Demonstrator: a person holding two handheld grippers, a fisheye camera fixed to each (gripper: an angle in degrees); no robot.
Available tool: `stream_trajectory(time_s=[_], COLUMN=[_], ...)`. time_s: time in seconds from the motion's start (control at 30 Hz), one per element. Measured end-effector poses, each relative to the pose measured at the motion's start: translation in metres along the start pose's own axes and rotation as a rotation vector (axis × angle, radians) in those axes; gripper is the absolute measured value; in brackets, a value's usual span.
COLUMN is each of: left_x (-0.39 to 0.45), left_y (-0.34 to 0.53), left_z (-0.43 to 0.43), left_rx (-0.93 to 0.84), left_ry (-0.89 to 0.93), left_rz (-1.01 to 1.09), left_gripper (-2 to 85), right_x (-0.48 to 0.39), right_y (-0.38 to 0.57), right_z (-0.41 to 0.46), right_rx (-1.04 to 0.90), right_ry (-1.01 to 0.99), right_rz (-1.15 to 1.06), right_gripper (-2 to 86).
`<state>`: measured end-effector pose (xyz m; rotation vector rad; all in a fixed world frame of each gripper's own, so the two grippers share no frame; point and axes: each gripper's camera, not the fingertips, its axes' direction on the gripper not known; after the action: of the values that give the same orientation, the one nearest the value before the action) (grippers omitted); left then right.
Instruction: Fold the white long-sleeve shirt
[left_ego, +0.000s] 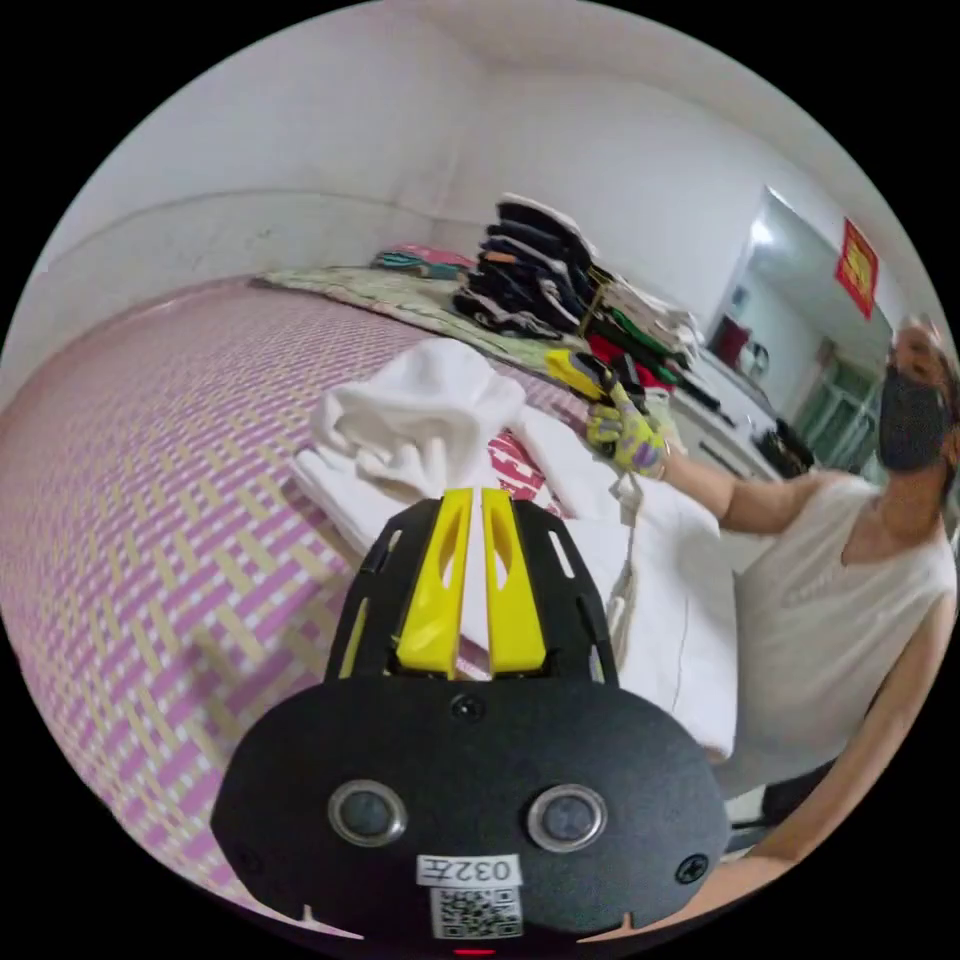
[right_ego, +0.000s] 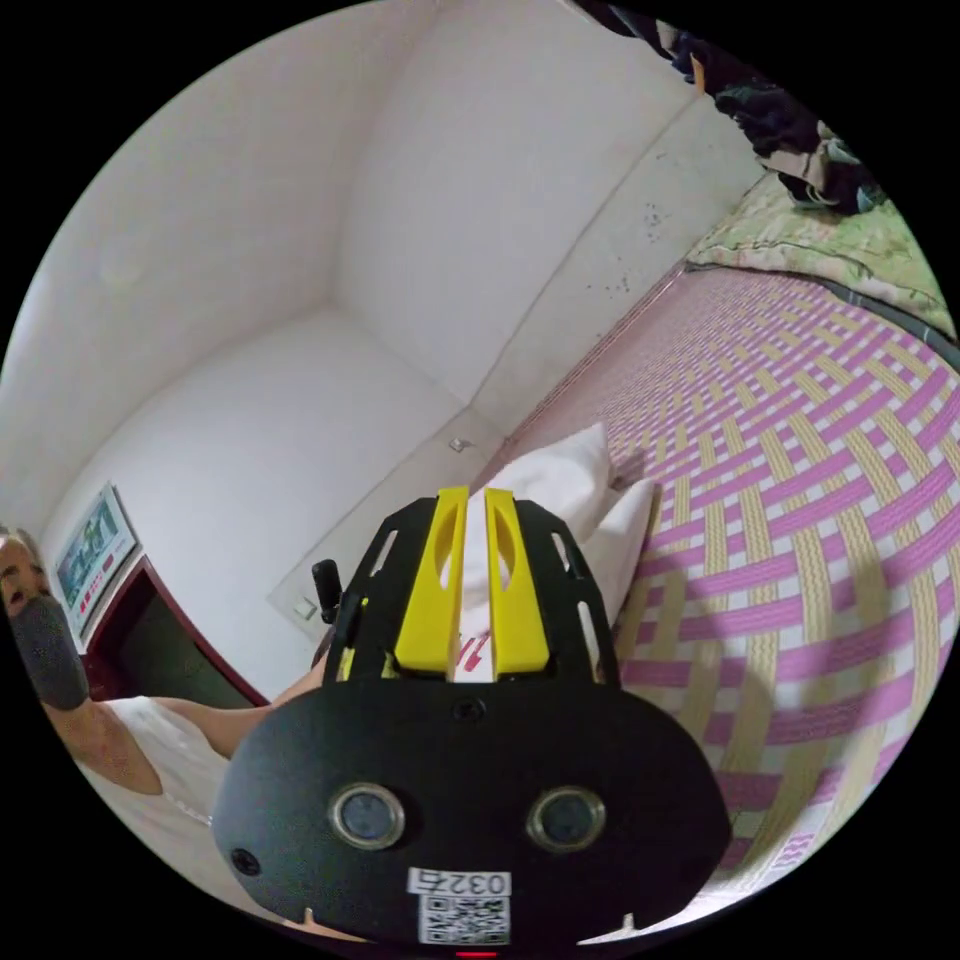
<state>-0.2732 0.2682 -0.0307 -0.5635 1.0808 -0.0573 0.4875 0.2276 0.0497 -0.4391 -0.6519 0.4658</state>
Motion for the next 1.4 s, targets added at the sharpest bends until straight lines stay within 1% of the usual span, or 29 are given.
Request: stream_trajectory(time_s=[0.07,0.1,0.17,0.23,0.3,0.33,0.4,0.43,0.47,0.53,0.57,0.6,0.63,0.7,0.73,0.77,0.8,0.9,0.97,1.03,1.1,1.17,1.27,1.4], left_x=[-0.007,-0.005,-0.004,-0.003,-0.004,-0.007,-0.026,-0.031,-0.040,-0.050,-0.056,-0.063,-0.067,-0.083,-0.087,-0.095,-0.101,-0.106,-0.111,-0.122,-0.152,-0.166,-0.167,-0.156], left_y=[0.004,0.005,-0.003,-0.016,-0.031,-0.034,-0.046,-0.050,-0.057,-0.071,-0.078,-0.083,-0.084,-0.090,-0.092,-0.093,-0.094,-0.097,-0.089,-0.072,-0.040,-0.021,-0.012,-0.031], left_z=[-0.009,-0.014,-0.013,-0.004,0.014,0.019,0.042,0.048,0.061,0.076,0.083,0.085,0.085,0.071,0.064,0.048,0.029,-0.016,-0.031,-0.031,-0.026,-0.027,-0.031,-0.030], left_rx=[0.051,0.111,0.141,0.117,0.066,0.053,0.026,0.019,0.005,-0.019,-0.024,-0.012,-0.003,0.038,0.053,0.094,0.146,0.223,0.200,0.127,0.009,-0.001,0.018,-0.008], left_ry=[0.002,0.037,0.099,0.121,0.099,0.104,0.203,0.230,0.254,0.226,0.190,0.182,0.189,0.312,0.352,0.435,0.534,0.741,0.800,0.786,0.637,0.600,0.617,0.567], left_rz=[-0.128,-0.159,-0.217,-0.252,-0.283,-0.305,-0.417,-0.443,-0.488,-0.536,-0.568,-0.602,-0.617,-0.622,-0.618,-0.627,-0.636,-0.588,-0.586,-0.597,-0.694,-0.726,-0.695,-0.635], left_gripper=[1.5,2.8,5.1,7.3,9.5,9.9,12.1,12.5,12.9,12.8,12.3,9.5,8.2,1.2,0.5,-0.5,-0.9,-0.6,0.8,2.8,6.1,6.7,8.4,10.0], right_x=[0.001,0.004,0.014,0.024,0.043,0.049,0.064,0.063,0.059,0.046,0.033,0.018,0.009,-0.031,-0.043,-0.068,-0.093,-0.153,-0.174,-0.172,-0.137,-0.098,-0.047,-0.010], right_y=[-0.008,-0.014,-0.027,-0.044,-0.065,-0.069,-0.081,-0.082,-0.084,-0.087,-0.091,-0.095,-0.098,-0.113,-0.118,-0.126,-0.133,-0.136,-0.128,-0.117,-0.107,-0.102,-0.093,-0.085], right_z=[0.010,0.015,0.027,0.039,0.051,0.054,0.080,0.086,0.096,0.109,0.113,0.113,0.112,0.106,0.105,0.103,0.103,0.098,0.095,0.090,0.084,0.075,0.064,0.076], right_rx=[-0.046,-0.060,-0.115,-0.163,-0.194,-0.200,-0.299,-0.312,-0.330,-0.364,-0.369,-0.366,-0.367,-0.375,-0.382,-0.398,-0.416,-0.498,-0.567,-0.609,-0.618,-0.606,-0.562,-0.584], right_ry=[0.055,0.068,0.089,0.146,0.215,0.219,0.179,0.173,0.181,0.222,0.254,0.271,0.274,0.301,0.310,0.313,0.289,0.188,0.157,0.127,0.193,0.207,0.158,0.154], right_rz=[0.030,0.057,0.123,0.152,0.228,0.254,0.322,0.325,0.317,0.280,0.243,0.204,0.183,0.070,0.034,-0.039,-0.094,-0.198,-0.230,-0.217,-0.140,-0.040,0.100,0.184], right_gripper=[6.1,6.4,7.3,8.3,9.7,9.8,10.0,9.9,9.5,7.4,4.9,1.9,1.5,0.6,0.5,0.4,0.6,2.2,4.7,6.1,7.2,8.4,9.0,10.4])
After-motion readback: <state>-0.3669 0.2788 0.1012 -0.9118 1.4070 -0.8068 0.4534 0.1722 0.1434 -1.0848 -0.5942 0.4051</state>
